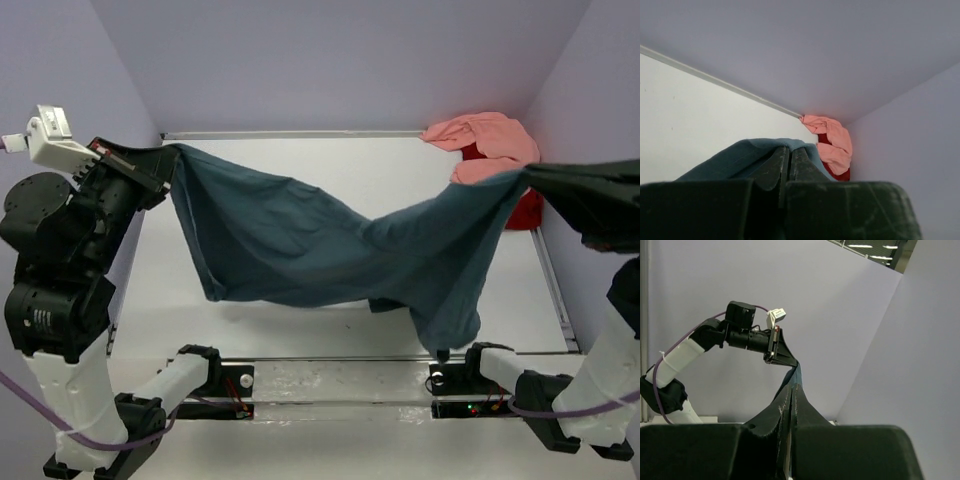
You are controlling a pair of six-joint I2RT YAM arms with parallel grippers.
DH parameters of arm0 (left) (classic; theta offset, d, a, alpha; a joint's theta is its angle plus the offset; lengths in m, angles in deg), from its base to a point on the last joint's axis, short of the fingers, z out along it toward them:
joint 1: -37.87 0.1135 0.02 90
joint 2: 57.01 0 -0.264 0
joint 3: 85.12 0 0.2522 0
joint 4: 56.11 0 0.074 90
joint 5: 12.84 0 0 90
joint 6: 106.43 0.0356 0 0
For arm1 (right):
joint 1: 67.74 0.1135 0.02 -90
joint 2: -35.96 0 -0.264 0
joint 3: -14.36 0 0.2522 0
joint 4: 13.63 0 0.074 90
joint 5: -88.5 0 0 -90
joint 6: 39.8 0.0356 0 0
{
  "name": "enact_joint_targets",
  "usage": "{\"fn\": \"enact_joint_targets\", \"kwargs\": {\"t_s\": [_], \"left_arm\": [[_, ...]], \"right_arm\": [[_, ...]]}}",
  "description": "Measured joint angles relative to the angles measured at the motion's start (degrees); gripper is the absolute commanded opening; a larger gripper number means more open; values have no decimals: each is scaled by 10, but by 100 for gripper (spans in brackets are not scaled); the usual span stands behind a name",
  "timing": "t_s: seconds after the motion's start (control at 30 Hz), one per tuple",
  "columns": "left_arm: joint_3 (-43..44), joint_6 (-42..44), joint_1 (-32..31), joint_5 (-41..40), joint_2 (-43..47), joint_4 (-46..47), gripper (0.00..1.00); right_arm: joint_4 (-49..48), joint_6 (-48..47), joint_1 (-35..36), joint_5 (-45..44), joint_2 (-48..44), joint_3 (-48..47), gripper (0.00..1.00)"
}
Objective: Fold and stack the t-shirts
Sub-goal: Flatten out the tshirt
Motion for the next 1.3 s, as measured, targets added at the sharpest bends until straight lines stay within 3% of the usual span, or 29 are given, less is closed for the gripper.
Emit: {"fn": "enact_joint_targets", "kwargs": {"t_s": [0.23,0.47,0.63,0.87,1.17,1.3], "left_arm": [[48,0,0,-9,10,-21,0],[-77,-1,0,-11,3,7,0],[-160,-2,0,-10,-34,47,0],[-244,-1,0,-20,-142,116,0],[-245,-19,3,-5,-318,212,0],[-185,-18,3,8,-429,209,0]], "right_arm": [[16,-29,0,3,-37,-7,0],[10,-49,0,3,23,55,0],[-43,-36,0,-4,100,184,0],[-51,-35,0,-12,231,273,0],[-195,2,0,2,403,176,0],[-274,39,0,5,493,169,0]]}}
